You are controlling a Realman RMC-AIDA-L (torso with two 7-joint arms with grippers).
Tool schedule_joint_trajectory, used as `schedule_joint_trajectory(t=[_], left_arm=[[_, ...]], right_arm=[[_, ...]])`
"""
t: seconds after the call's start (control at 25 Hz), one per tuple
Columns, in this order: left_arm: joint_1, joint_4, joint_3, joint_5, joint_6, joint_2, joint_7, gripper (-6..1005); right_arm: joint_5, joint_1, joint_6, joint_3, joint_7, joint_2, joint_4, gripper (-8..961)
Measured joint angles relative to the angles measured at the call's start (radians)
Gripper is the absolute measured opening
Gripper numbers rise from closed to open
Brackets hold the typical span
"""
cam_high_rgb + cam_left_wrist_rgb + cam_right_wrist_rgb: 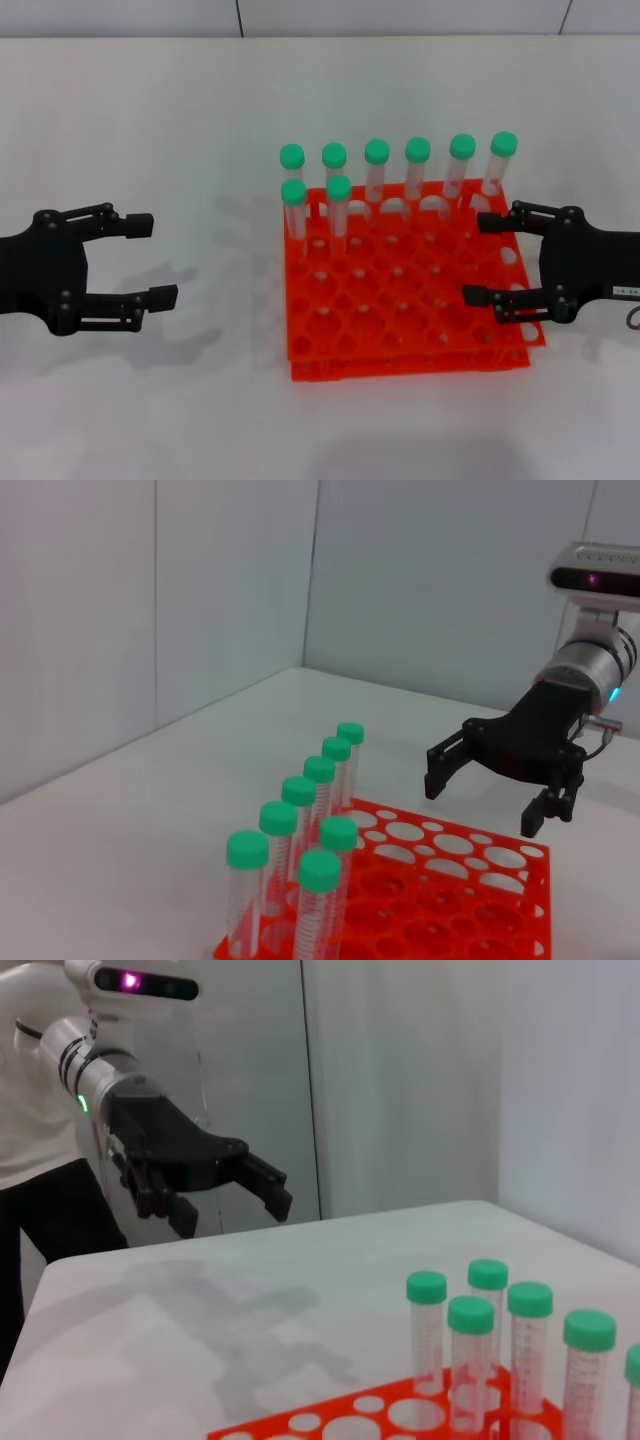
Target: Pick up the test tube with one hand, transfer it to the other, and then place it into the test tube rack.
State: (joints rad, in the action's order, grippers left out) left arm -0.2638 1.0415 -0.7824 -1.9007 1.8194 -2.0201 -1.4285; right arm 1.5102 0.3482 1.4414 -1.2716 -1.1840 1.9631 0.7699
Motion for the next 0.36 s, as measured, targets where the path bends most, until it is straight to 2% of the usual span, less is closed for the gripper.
schedule_joint_trajectory(t=[0.36], left_arm=[[-0.02, 0.0, 0.0, 0.0, -0.005, 0.002, -0.024, 882]], right_arm=[[0.013, 0.005, 0.005, 0.0, -0.009, -0.011, 0.006, 877]])
